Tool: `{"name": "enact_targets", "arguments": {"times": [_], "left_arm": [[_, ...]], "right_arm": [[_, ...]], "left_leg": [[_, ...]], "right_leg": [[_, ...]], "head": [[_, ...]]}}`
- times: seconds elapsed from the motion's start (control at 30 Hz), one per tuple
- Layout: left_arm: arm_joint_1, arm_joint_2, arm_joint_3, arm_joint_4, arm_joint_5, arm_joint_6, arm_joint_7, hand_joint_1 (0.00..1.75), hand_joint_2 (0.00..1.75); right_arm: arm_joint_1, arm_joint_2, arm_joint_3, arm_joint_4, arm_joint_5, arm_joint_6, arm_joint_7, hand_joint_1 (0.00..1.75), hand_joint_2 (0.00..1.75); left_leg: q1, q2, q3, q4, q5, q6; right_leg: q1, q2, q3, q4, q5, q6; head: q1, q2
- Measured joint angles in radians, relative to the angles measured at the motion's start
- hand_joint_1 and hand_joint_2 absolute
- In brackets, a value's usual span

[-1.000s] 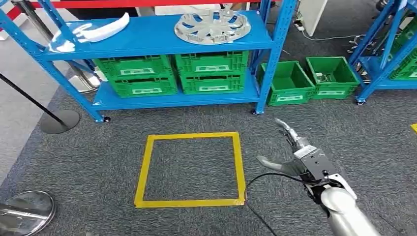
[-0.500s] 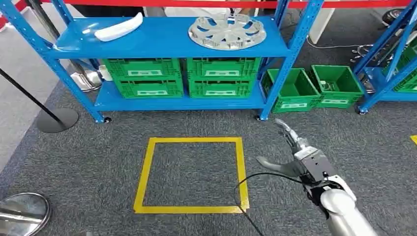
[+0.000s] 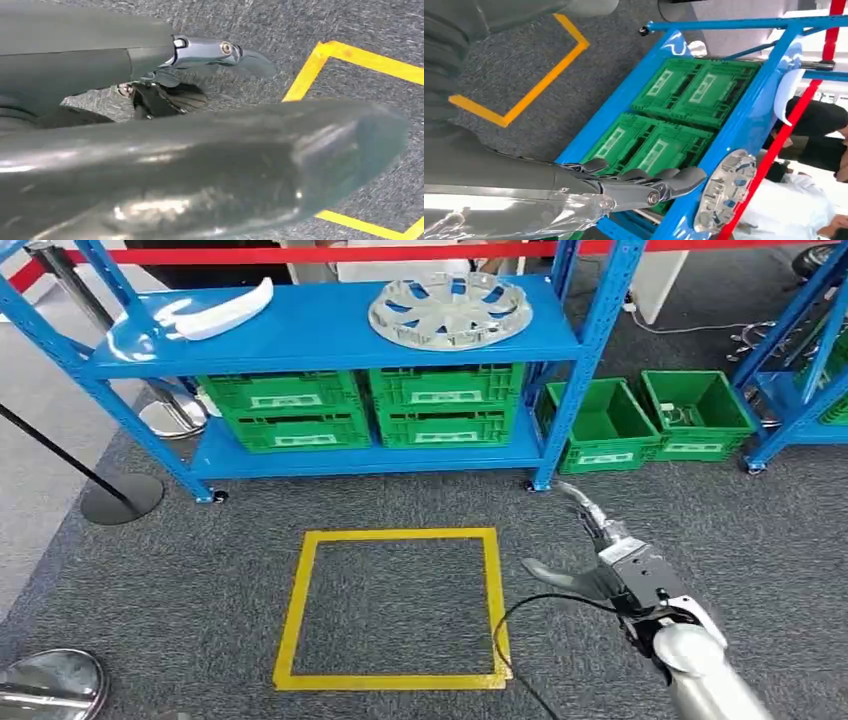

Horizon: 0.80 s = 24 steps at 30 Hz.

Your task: Take the parts from the cabinet and place them on the table.

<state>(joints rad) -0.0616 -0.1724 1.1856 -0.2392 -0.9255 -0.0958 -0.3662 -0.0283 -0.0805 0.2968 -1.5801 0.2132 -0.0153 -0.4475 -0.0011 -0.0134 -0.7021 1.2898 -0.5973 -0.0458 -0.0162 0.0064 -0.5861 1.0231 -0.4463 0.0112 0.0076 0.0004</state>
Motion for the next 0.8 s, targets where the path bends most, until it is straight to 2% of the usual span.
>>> {"name": "enact_targets", "arguments": {"times": [0.03,0.07,0.1,0.13,0.17,0.2,0.23,0.3,0.33,0.37,0.4,0.43,0.5,0.53,0.57,0.63,0.67,0.7,0.73,0.77,0.8], "left_arm": [[0.002,0.0,0.0,0.0,0.0,0.0,0.0,0.0,0.0],[0.003,0.0,0.0,0.0,0.0,0.0,0.0,0.0,0.0],[0.003,0.0,0.0,0.0,0.0,0.0,0.0,0.0,0.0],[0.003,0.0,0.0,0.0,0.0,0.0,0.0,0.0,0.0],[0.003,0.0,0.0,0.0,0.001,0.0,0.003,0.0,0.0],[0.003,0.0,0.0,0.0,0.001,0.0,0.003,0.0,0.0],[-0.001,0.0,0.0,0.0,0.003,0.0,0.006,0.0,0.0],[0.003,-0.002,0.0,0.0,0.005,0.0,0.01,0.0,0.0],[0.003,-0.002,0.0,0.0,0.005,0.0,0.011,0.0,0.0],[0.004,-0.002,0.0,0.0,0.005,0.0,0.011,0.0,0.0],[0.003,-0.002,0.0,0.0,0.005,0.0,0.011,0.0,0.0],[0.001,-0.002,0.0,0.0,0.005,0.0,0.011,0.0,0.0],[0.003,-0.003,0.0,0.0,0.005,0.0,0.012,0.0,0.0],[0.005,-0.004,0.0,0.0,0.005,0.0,0.012,0.0,0.0],[0.006,-0.004,0.0,0.0,0.005,0.0,0.012,0.0,0.0],[0.005,-0.005,0.0,0.0,0.005,0.0,0.012,0.0,0.0],[0.005,-0.007,0.0,0.0,0.005,0.001,0.012,0.0,0.0],[0.005,-0.007,0.0,0.0,0.005,0.002,0.012,0.0,0.0],[0.003,-0.007,0.0,0.0,0.005,0.002,0.013,0.0,0.0],[0.003,-0.008,0.0,0.0,0.005,0.002,0.014,0.0,0.0],[0.005,-0.009,0.0,0.0,0.004,0.002,0.014,0.0,0.0]], "right_arm": [[0.001,0.0,0.0,0.0,0.001,0.0,0.001,0.0,1.75],[0.002,0.0,0.0,0.0,0.004,-0.001,0.003,0.0,1.75],[0.002,0.0,0.0,0.0,0.011,-0.006,0.011,0.0,1.75],[0.001,0.0,0.0,0.0,0.019,-0.017,0.024,0.0,1.75],[0.001,0.001,0.0,0.0,0.025,-0.031,0.038,0.0,1.75],[0.0,0.002,0.0,0.0,0.033,-0.044,0.046,0.0,1.75],[-0.001,0.003,-0.001,0.0,0.046,-0.065,0.055,0.0,1.75],[0.0,0.003,-0.002,0.0,0.063,-0.084,0.064,0.0,1.75],[-0.001,0.004,-0.002,0.0,0.066,-0.088,0.067,0.0,1.75],[-0.001,0.006,-0.001,0.0,0.069,-0.09,0.07,0.0,1.75],[-0.003,0.008,0.0,0.0,0.069,-0.093,0.072,0.0,1.75],[-0.003,0.008,0.0,0.0,0.069,-0.096,0.078,0.0,1.75],[0.001,0.008,0.0,0.002,0.072,-0.098,0.084,0.0,1.75],[0.004,0.008,0.0,0.003,0.072,-0.098,0.088,0.0,1.75],[0.006,0.008,0.0,0.003,0.072,-0.099,0.094,0.0,1.75],[0.009,0.008,0.0,0.004,0.072,-0.1,0.102,0.0,1.75],[0.01,0.008,0.0,0.004,0.071,-0.1,0.104,0.0,1.75],[0.01,0.008,0.0,0.005,0.071,-0.101,0.106,0.0,1.75],[0.01,0.008,0.0,0.007,0.071,-0.102,0.11,0.0,1.75],[0.011,0.009,0.0,0.007,0.071,-0.103,0.111,0.0,1.75],[0.013,0.009,0.0,0.007,0.07,-0.103,0.111,0.0,1.75]], "left_leg": [[0.0,0.0,-0.02,0.008,0.014,0.0],[0.0,0.0,-0.017,-0.024,0.052,0.002],[0.0,0.0,0.003,-0.086,0.106,0.005],[0.0,0.001,0.038,-0.178,0.172,0.009],[0.0,0.004,0.07,-0.261,0.225,0.013],[-0.003,0.008,0.077,-0.285,0.213,0.016],[-0.005,0.01,0.08,-0.3,0.191,0.024],[-0.006,0.009,0.084,-0.308,0.203,0.038],[-0.004,0.006,0.095,-0.307,0.204,0.045],[0.0,0.006,0.108,-0.313,0.201,0.052],[0.0,0.005,0.114,-0.313,0.195,0.059],[-0.001,0.005,0.119,-0.313,0.19,0.063],[-0.003,0.002,0.129,-0.313,0.177,0.066],[-0.005,0.001,0.136,-0.313,0.171,0.066],[-0.006,0.0,0.146,-0.313,0.163,0.066],[-0.006,-0.003,0.17,-0.313,0.147,0.063],[-0.006,-0.004,0.187,-0.313,0.134,0.059],[-0.009,-0.004,0.19,-0.31,0.125,0.053],[-0.011,-0.007,0.19,-0.31,0.123,0.049],[-0.01,-0.006,0.186,-0.314,0.119,0.043],[-0.01,-0.006,0.191,-0.306,0.123,0.036]], "right_leg": [[0.0,0.001,0.008,0.0,-0.006,0.001],[0.0,0.001,0.019,0.0,-0.014,0.002],[0.0,0.001,0.031,0.0,-0.021,0.003],[0.0,0.001,0.045,-0.001,-0.03,0.005],[-0.001,0.001,0.05,-0.003,-0.039,0.01],[0.002,0.001,0.063,0.001,-0.046,0.015],[0.005,0.002,0.059,-0.002,-0.05,0.022],[0.005,0.002,0.069,-0.008,-0.045,0.035],[0.005,0.001,0.077,-0.011,-0.049,0.04],[0.004,-0.001,0.064,0.014,-0.055,0.042],[0.005,-0.001,0.037,0.069,-0.062,0.045],[0.005,0.0,-0.008,0.144,-0.081,0.047],[0.005,0.0,-0.107,0.288,-0.153,0.051],[0.005,0.0,-0.135,0.313,-0.165,0.051],[0.005,0.0,-0.141,0.294,-0.144,0.049],[0.006,0.0,-0.102,0.167,-0.051,0.043],[0.006,0.0,-0.058,0.05,0.03,0.04],[0.008,0.0,-0.049,0.002,0.061,0.036],[0.01,0.0,-0.05,0.0,0.027,0.027],[0.012,0.001,-0.045,0.002,0.045,0.021],[0.013,0.002,-0.048,0.001,0.048,0.016]], "head": [[0.0,0.0],[0.0,0.0],[0.0,0.0],[0.0,0.0],[0.0,0.0],[0.0,0.0],[-0.004,0.0],[-0.004,0.0],[-0.003,0.0],[-0.003,0.0],[-0.001,0.0],[0.002,0.0],[0.003,0.0],[0.003,0.0],[0.002,0.0],[0.003,0.0],[0.003,0.0],[0.003,0.0],[0.003,0.0],[0.002,0.0],[0.003,0.0]]}}
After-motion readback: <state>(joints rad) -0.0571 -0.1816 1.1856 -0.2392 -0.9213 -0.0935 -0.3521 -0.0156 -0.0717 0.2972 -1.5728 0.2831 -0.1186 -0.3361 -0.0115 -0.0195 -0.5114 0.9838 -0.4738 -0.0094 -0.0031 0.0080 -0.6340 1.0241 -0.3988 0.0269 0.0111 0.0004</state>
